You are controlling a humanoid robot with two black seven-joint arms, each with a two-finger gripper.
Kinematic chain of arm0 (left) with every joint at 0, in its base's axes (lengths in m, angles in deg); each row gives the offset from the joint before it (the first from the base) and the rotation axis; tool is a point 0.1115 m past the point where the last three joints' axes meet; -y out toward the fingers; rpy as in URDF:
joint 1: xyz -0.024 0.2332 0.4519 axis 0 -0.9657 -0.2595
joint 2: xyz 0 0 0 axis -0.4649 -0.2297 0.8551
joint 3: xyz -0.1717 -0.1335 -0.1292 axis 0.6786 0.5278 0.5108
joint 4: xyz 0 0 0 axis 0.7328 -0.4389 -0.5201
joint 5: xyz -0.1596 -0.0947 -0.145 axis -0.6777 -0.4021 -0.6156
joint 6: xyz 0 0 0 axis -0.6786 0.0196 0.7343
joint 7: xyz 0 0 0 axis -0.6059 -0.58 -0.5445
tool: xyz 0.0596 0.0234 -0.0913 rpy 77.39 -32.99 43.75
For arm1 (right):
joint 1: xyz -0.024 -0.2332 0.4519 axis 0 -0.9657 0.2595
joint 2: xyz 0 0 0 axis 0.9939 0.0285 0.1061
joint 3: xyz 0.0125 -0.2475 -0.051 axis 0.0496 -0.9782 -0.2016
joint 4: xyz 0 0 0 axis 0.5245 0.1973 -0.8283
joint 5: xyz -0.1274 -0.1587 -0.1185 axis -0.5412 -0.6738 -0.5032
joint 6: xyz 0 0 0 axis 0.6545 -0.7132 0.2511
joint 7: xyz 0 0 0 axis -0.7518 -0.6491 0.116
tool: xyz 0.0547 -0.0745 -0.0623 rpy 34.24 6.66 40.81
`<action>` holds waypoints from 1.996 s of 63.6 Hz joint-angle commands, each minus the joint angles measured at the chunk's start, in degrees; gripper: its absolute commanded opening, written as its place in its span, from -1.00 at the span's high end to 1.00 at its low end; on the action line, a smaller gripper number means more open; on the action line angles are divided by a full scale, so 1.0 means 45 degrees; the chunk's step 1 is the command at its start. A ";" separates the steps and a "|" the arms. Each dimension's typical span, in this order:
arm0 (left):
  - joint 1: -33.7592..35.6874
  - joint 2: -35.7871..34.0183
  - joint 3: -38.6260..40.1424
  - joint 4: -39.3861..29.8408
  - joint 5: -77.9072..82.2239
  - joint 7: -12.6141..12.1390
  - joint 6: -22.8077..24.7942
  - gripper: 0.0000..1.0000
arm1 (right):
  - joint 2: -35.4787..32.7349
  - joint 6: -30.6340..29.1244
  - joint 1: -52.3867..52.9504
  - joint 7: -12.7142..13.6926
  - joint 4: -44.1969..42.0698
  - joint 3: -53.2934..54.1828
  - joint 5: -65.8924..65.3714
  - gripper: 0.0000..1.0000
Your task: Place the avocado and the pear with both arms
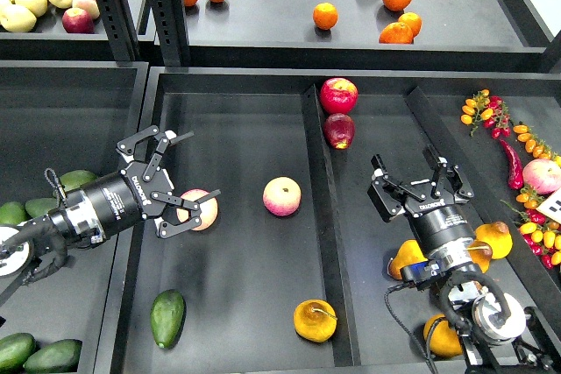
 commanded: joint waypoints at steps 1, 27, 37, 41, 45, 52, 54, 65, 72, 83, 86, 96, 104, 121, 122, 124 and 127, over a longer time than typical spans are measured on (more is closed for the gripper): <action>0.0637 -0.0789 -0.1311 -0.0042 0.0114 -0.0002 -0.0076 -0.99 | 0.0000 0.0098 0.0300 -0.0016 -0.0033 -0.0048 0.0010 -0.99; 0.4523 -0.2957 -0.6467 -0.0081 0.0094 -0.0002 -0.0076 -0.99 | 0.0000 0.1602 0.2058 -0.0016 -0.0189 -0.0048 0.1064 -0.99; 0.6398 -0.3426 -0.9396 0.0017 0.0153 -0.0002 -0.0076 -0.99 | 0.0000 0.1876 0.2352 -0.0015 -0.0520 -0.0009 0.1318 -0.99; 0.7120 -0.3524 -1.0489 0.0036 0.0172 -0.0002 -0.0114 -0.99 | 0.0000 0.1895 0.2546 -0.0016 -0.0638 0.0011 0.1494 -0.99; 0.7708 -0.3544 -1.1371 0.0036 0.0172 -0.0002 -0.0173 -0.99 | 0.0000 0.1934 0.2742 -0.0016 -0.0774 0.0050 0.1533 -0.99; 0.8899 -0.3446 -1.3226 0.0075 0.0075 -0.0002 -0.0856 -0.99 | 0.0000 0.2188 0.3367 0.0004 -0.1302 0.0148 0.1552 -0.99; 0.9114 -0.3408 -1.3617 0.0076 0.0055 -0.0002 -0.1013 -0.99 | 0.0000 0.2227 0.3562 0.0004 -0.1458 0.0148 0.1572 -0.99; 0.9701 -0.3036 -1.5160 0.0095 0.0094 -0.0002 -0.1247 -0.99 | 0.0000 0.2247 0.4421 0.0004 -0.2103 0.0148 0.1611 -0.99; 0.9818 -0.2822 -1.5942 0.0076 0.0192 -0.0002 -0.1501 -0.99 | 0.0000 0.2247 0.4578 0.0004 -0.2278 0.0128 0.1631 -0.99; 1.0911 -0.2138 -1.7660 0.0056 0.0172 -0.0002 -0.1853 -0.99 | 0.0000 0.2227 0.4578 0.0004 -0.2415 0.0128 0.1924 -0.99; 1.1282 -0.1924 -1.8109 0.0076 0.0172 -0.0002 -0.1872 -0.99 | 0.0000 0.2227 0.4598 0.0004 -0.2396 0.0128 0.1924 -0.99; 1.2611 -0.0752 -1.9496 0.0427 0.0153 -0.0002 -0.1872 -0.99 | 0.0000 0.2208 0.4578 -0.0016 -0.2396 0.0128 0.1924 -0.99; 1.2943 -0.0107 -2.0063 0.0505 0.0153 -0.0002 -0.1872 -0.99 | 0.0000 0.2208 0.4578 -0.0055 -0.2396 0.0128 0.1943 -0.99; 1.2943 0.0967 -2.1118 0.0954 0.0211 -0.0002 -0.1872 -0.99 | 0.0000 0.2149 0.4578 -0.0074 -0.2377 0.0148 0.1962 -0.99; 1.2943 0.1006 -2.1118 0.0993 0.0211 -0.0002 -0.1872 -0.99 | 0.0000 0.2149 0.4578 -0.0074 -0.2376 0.0148 0.1963 -0.99; 1.2943 0.1143 -2.1157 0.1091 0.0211 -0.0002 -0.1872 -0.99 | 0.0000 0.2130 0.4578 -0.0074 -0.2376 0.0148 0.1963 -0.99; 1.2943 0.1358 -2.1216 0.1227 0.0211 -0.0002 -0.1872 -0.99 | 0.0000 0.2130 0.4578 -0.0074 -0.2357 0.0148 0.2002 -0.99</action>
